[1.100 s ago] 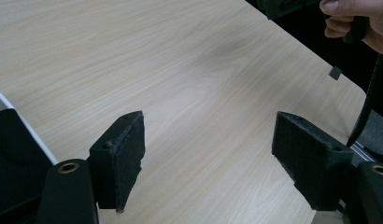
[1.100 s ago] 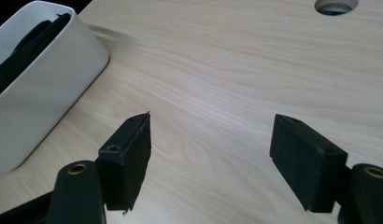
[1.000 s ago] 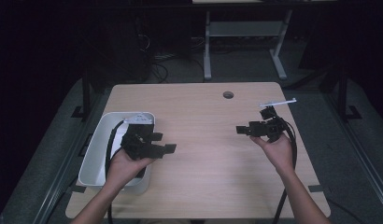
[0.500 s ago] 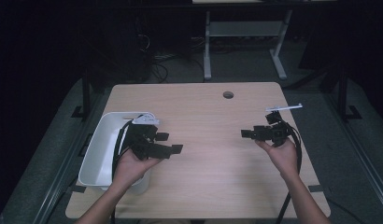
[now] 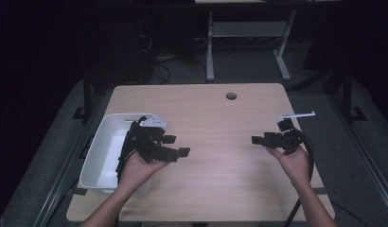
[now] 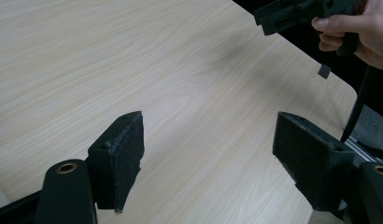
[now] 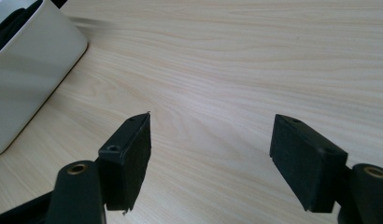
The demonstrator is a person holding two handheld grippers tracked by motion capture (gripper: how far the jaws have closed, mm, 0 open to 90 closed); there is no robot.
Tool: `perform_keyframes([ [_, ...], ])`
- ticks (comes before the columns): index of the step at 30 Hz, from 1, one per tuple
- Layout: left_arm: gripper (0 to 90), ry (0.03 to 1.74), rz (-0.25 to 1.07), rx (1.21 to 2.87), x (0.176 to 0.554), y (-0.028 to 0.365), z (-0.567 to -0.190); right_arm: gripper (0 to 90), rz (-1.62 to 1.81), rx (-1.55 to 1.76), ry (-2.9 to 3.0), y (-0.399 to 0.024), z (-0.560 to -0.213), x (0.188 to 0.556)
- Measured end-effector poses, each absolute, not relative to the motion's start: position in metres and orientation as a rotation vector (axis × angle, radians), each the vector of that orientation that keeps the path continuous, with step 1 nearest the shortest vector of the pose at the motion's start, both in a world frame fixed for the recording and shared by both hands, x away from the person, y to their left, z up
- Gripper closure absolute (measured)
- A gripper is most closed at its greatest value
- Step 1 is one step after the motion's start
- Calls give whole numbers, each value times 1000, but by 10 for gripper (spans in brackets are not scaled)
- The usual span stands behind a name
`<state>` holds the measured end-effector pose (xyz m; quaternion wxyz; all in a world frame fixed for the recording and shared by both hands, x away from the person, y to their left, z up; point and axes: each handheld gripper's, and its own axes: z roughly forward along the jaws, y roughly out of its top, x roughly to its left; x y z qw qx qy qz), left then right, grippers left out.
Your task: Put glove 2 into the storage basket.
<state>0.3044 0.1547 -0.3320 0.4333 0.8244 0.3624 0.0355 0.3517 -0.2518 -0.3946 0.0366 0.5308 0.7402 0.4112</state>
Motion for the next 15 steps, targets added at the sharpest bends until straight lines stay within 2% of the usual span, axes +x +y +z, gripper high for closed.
perform_keyframes([
  [15, 248, 889, 75, 2063, 303, 140, -341, 286, 1257, 1661, 2252, -265, -405, 341],
])
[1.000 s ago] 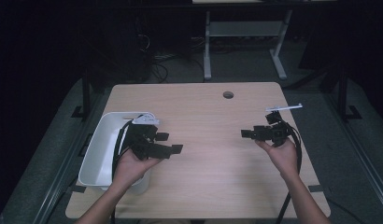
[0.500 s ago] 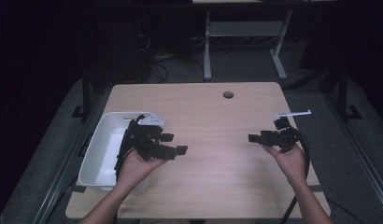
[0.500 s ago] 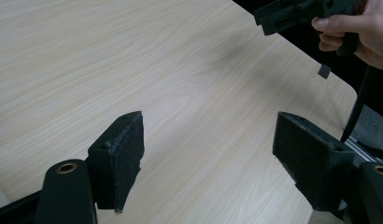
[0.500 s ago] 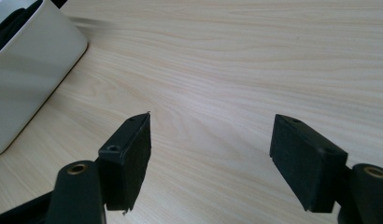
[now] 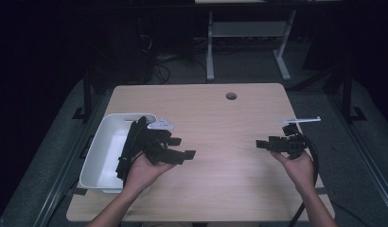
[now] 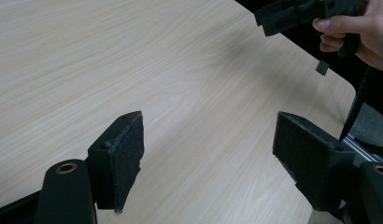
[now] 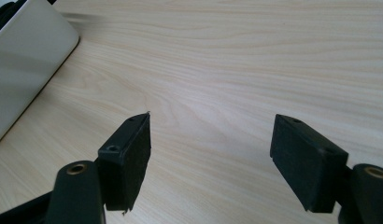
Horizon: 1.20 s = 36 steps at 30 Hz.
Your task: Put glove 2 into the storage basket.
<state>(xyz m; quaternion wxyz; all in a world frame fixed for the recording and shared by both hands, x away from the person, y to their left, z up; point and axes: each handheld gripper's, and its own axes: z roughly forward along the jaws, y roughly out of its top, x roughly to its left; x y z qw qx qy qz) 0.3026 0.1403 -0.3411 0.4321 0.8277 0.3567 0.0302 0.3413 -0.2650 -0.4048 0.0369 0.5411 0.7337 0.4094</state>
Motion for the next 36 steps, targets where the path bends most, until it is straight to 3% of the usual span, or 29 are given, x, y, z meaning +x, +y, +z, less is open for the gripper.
perform_keyframes([
  [36, 242, 864, 19, 2077, 291, 111, -379, 278, 1222, 1646, 2232, -294, -436, 300],
])
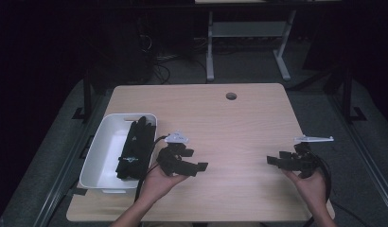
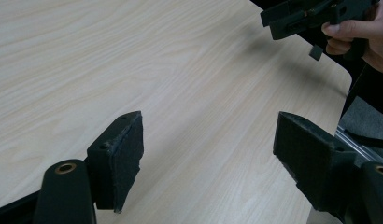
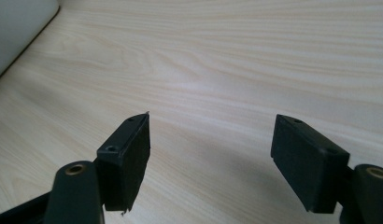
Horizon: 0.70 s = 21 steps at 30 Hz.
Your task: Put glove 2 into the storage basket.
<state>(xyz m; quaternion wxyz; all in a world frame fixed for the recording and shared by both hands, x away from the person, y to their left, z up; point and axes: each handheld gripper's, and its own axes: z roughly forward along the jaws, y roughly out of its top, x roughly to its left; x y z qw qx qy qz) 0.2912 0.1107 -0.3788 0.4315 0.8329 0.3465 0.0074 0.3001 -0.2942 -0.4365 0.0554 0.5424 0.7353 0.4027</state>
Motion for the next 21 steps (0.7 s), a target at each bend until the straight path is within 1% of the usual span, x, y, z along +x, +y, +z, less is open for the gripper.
perform_keyframes([
  [21, 241, 866, 9, 2080, 281, 111, -400, 268, 1219, 1619, 2219, -294, -448, 277],
])
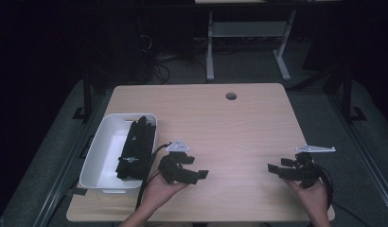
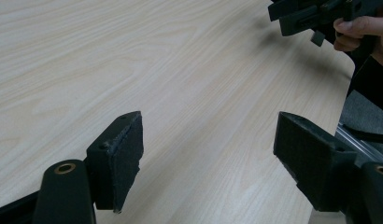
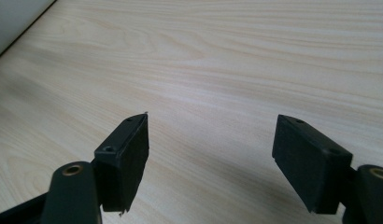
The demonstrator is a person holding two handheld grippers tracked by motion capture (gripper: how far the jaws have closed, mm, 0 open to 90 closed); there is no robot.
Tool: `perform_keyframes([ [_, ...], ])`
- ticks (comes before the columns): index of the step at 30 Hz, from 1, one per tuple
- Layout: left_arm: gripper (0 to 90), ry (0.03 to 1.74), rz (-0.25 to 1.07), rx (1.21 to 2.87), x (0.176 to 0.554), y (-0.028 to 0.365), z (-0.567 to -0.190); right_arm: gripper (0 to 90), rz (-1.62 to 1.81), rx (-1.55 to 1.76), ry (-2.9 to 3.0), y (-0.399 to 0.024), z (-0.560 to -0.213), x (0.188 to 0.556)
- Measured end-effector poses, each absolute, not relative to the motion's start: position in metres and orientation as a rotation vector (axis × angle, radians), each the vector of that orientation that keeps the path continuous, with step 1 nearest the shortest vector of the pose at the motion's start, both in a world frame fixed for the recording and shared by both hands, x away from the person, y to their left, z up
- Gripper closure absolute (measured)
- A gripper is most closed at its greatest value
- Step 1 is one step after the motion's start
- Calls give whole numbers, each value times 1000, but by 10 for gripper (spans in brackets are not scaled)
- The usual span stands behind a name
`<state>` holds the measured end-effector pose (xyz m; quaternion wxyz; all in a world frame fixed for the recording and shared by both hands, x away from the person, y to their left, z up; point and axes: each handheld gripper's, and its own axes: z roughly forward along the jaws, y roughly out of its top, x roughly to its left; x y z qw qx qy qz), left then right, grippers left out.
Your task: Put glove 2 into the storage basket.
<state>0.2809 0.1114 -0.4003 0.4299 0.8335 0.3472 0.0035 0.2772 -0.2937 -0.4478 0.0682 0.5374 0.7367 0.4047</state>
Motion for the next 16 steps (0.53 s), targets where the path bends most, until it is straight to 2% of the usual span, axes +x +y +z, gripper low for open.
perform_keyframes([
  [16, 241, 853, 0, 2082, 274, 111, -415, 263, 1214, 1571, 2221, -284, -454, 265],
])
